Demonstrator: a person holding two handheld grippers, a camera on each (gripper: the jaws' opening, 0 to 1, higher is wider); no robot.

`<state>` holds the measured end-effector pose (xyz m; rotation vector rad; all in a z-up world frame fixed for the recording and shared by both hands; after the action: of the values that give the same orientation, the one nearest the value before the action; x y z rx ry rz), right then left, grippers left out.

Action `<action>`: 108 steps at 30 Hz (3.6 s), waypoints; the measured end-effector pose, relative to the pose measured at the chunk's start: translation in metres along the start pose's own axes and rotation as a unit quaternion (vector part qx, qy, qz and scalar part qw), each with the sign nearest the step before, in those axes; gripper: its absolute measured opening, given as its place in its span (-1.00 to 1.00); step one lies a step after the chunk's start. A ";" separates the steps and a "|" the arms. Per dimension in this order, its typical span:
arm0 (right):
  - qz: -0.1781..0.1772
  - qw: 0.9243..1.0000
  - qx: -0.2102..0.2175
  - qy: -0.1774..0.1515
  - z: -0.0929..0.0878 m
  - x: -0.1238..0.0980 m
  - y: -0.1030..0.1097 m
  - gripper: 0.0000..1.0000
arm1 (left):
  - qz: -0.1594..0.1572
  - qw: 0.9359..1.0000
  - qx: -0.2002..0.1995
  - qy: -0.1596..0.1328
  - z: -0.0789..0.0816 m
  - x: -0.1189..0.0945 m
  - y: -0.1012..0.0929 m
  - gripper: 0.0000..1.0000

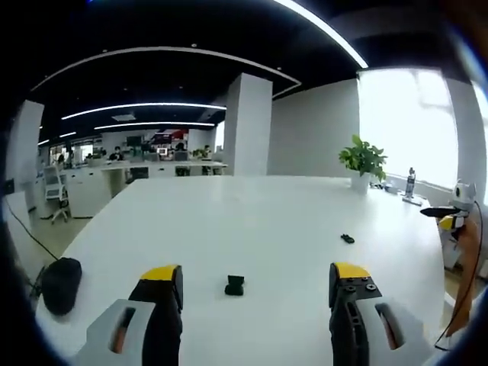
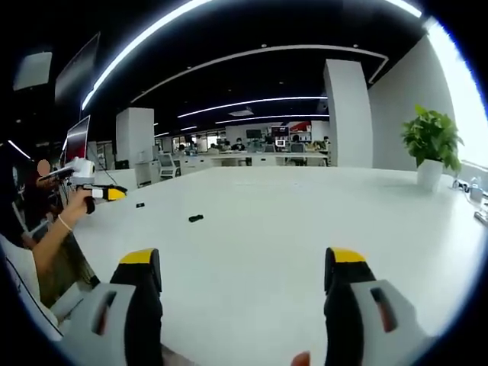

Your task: Snap the two parts of the plastic buckle together until the buckle closes and remains connected.

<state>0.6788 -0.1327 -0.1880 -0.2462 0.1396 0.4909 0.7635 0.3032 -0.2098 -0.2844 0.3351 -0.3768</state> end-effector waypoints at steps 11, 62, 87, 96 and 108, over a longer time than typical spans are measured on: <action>0.000 1.000 0.001 0.003 -0.002 0.000 -0.002 0.78 | -0.014 0.999 -0.006 0.032 -0.009 0.018 0.003 0.59; -0.001 1.000 0.006 0.014 -0.011 -0.002 -0.005 0.74 | 0.007 0.992 0.041 0.115 -0.038 0.031 0.017 0.12; -0.005 1.000 0.012 0.014 -0.014 -0.004 -0.007 0.73 | -0.008 0.990 0.075 0.119 -0.029 0.036 0.027 -0.51; -0.008 1.000 0.015 0.013 -0.014 -0.005 -0.008 0.73 | -0.012 0.989 0.082 0.120 -0.029 0.033 0.026 -0.67; -0.010 1.000 0.019 0.013 -0.015 -0.006 -0.011 0.73 | -0.029 0.989 0.086 0.119 -0.029 0.033 0.021 -0.85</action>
<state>0.6778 -0.1485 -0.1996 -0.2165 0.1726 0.4645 0.7876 0.3025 -0.2520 -0.0802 0.5259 -0.4961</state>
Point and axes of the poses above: the point that each gripper's makers call its tool centre point, and the gripper's own axes: x roughly forward along the fingers, y roughly to its left, z roughly out of its top, the point moved 1 cm from there along -x, roughly backward along the fingers, and after that the axes turned 12 degrees about -x, right-handed, at the moved point
